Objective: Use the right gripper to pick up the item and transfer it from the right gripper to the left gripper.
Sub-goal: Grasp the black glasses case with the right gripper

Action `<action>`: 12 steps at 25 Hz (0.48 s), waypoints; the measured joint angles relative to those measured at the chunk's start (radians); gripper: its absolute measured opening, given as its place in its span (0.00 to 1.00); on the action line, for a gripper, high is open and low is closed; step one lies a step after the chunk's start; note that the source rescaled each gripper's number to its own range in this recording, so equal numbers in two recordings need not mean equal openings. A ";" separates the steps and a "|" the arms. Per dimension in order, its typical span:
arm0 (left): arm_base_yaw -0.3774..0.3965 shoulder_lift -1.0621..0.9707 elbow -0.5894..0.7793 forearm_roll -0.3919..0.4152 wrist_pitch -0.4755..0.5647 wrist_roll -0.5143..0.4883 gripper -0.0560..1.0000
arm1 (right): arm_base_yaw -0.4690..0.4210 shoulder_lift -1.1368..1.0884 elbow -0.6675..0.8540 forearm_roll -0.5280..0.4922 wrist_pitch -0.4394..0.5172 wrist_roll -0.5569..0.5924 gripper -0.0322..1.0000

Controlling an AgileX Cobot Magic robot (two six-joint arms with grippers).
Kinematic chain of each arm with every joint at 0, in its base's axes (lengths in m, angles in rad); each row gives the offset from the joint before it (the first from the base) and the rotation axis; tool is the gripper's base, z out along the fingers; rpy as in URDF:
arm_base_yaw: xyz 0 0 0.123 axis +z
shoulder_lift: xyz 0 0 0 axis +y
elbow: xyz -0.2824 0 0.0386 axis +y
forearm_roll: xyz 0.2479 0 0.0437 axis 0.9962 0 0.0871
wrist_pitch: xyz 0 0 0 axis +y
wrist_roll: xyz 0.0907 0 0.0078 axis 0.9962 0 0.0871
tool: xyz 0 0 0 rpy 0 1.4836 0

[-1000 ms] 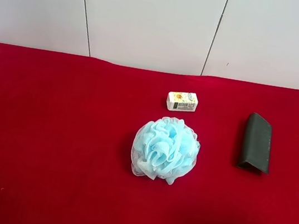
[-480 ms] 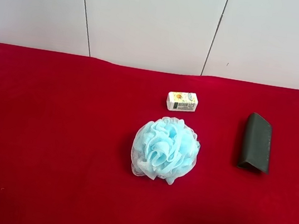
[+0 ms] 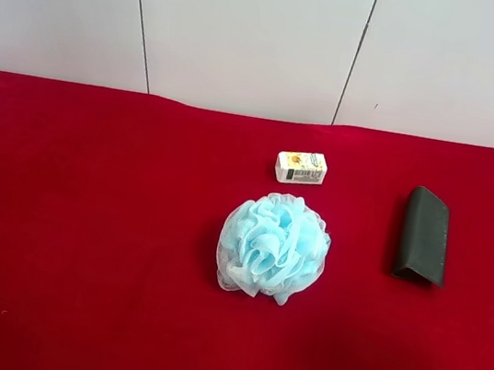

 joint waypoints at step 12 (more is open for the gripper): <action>0.000 0.000 0.000 0.000 0.000 0.000 1.00 | 0.000 0.427 -0.001 0.000 -0.006 0.007 1.00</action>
